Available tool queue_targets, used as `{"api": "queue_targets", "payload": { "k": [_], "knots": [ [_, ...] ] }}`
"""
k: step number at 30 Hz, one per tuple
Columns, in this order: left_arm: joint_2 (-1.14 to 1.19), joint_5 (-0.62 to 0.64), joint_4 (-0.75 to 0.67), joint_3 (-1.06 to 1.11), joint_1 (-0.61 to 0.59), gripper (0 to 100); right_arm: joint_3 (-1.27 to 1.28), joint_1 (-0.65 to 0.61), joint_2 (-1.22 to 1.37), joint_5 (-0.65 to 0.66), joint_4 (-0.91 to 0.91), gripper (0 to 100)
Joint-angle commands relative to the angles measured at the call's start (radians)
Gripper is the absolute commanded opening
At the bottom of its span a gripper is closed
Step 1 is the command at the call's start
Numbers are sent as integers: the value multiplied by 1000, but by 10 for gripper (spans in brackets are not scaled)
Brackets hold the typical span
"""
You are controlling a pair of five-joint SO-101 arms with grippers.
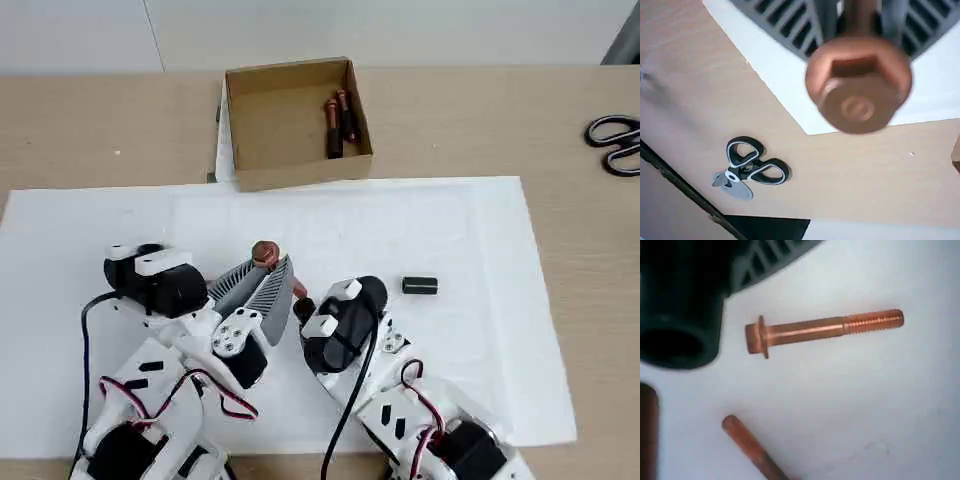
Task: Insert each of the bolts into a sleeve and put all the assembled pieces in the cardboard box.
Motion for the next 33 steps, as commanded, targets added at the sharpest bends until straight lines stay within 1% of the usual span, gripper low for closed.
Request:
{"api": "queue_targets", "payload": {
  "k": [1, 4, 11, 29, 33],
  "knots": [
    [-11, 5, -26, -8, 6, 6, -31, 1, -5, 23, -30, 3],
    [-9, 5, -26, -8, 8, 6, -20, 13, -5, 48, -38, 3],
    [-6, 2, -25, -10, 43, 6, -20, 91, -5, 49, -70, 3],
    [-9, 0, -11, -8, 37, 6, -20, 88, -5, 61, -65, 3],
    [-11, 0, -57, -8, 35, 6, -18, 50, -5, 61, -65, 3]
  ]
}}
